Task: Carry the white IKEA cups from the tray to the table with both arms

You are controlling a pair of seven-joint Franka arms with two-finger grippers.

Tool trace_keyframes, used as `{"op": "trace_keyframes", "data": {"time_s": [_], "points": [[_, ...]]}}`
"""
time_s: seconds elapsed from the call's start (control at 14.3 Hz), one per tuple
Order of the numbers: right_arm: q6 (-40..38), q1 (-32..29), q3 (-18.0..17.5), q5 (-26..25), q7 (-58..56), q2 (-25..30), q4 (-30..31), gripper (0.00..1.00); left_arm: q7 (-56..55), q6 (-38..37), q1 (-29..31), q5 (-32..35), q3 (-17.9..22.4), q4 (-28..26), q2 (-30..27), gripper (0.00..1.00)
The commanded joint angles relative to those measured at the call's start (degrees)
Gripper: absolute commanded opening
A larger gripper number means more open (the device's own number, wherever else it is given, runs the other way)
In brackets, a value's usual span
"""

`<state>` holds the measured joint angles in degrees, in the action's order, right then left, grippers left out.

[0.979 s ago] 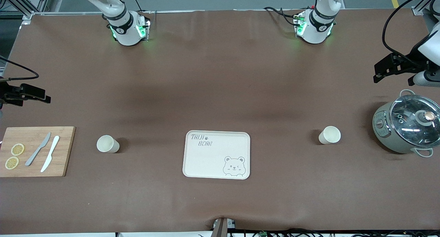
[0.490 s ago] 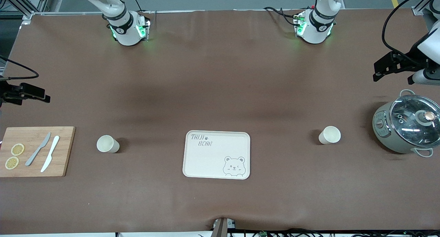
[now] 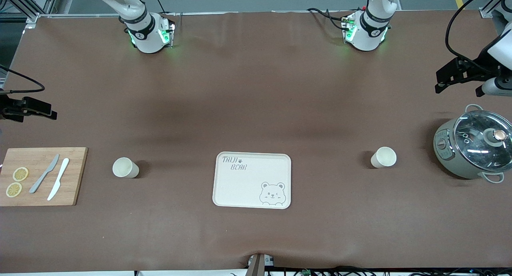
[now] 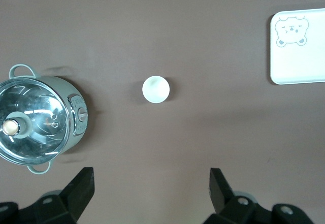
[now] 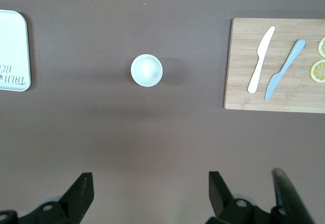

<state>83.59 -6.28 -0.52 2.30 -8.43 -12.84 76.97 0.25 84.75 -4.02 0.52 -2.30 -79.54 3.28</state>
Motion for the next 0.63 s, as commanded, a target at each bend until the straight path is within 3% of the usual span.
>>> {"op": "trace_keyframes", "data": {"time_s": [0.0,0.56], "points": [[0.1,0.3,-0.3,-1.1,1.0,0.4,0.1,1.00,-2.8,-0.9,-0.5,-1.1,0.5,0.1,-1.1,1.00],[-0.1,0.3,-0.3,-1.0,1.0,0.4,0.1,1.00,-3.7,-5.4,-0.5,-1.2,-0.2,-0.3,-4.6,1.00]]}}
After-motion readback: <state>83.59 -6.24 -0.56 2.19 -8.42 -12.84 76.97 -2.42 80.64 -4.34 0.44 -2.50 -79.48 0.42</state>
